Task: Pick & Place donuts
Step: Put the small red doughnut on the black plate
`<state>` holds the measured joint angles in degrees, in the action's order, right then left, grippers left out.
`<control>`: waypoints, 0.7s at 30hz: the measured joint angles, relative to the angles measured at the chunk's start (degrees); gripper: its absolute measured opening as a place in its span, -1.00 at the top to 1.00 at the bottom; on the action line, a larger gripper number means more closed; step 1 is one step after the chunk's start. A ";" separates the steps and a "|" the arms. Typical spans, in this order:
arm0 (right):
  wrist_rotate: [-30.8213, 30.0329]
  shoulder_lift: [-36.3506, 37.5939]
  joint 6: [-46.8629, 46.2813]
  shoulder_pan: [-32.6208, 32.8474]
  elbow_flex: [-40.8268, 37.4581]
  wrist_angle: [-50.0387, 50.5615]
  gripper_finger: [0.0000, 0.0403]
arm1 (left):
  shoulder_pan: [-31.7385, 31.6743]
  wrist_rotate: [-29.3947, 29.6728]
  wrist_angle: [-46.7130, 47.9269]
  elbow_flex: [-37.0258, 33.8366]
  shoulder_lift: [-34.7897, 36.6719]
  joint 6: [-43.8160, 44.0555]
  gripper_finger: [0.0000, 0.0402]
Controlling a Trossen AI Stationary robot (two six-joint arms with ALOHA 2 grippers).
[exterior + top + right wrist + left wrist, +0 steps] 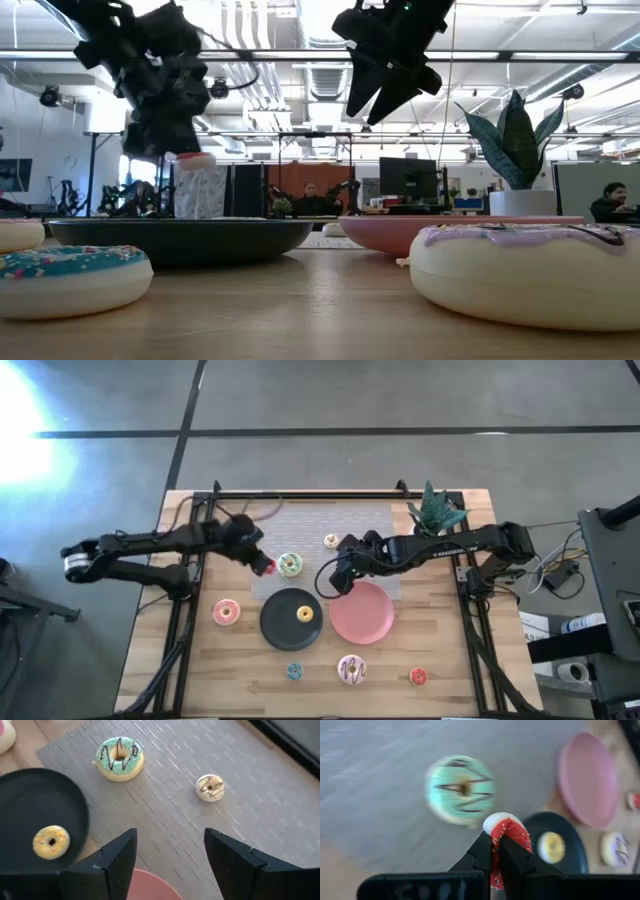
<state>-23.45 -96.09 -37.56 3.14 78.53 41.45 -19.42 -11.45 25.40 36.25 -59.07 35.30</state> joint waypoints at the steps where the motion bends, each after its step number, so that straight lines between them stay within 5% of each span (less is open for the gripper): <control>1: 0.60 -0.02 -0.83 0.18 -0.01 0.02 -0.11 | 2.40 0.71 -1.97 0.00 -1.08 1.29 1.00; 8: 2.92 0.00 -6.59 2.46 -0.01 0.55 -0.11 | 13.92 6.21 -8.34 0.11 -10.18 6.10 1.00; 21: 2.93 0.00 -2.58 5.20 -0.04 5.37 -0.11 | 22.29 8.22 -15.87 0.15 -17.55 20.29 1.00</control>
<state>-20.52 -96.09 -40.14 8.34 78.49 46.82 2.87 -3.23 9.54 36.40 -76.62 55.59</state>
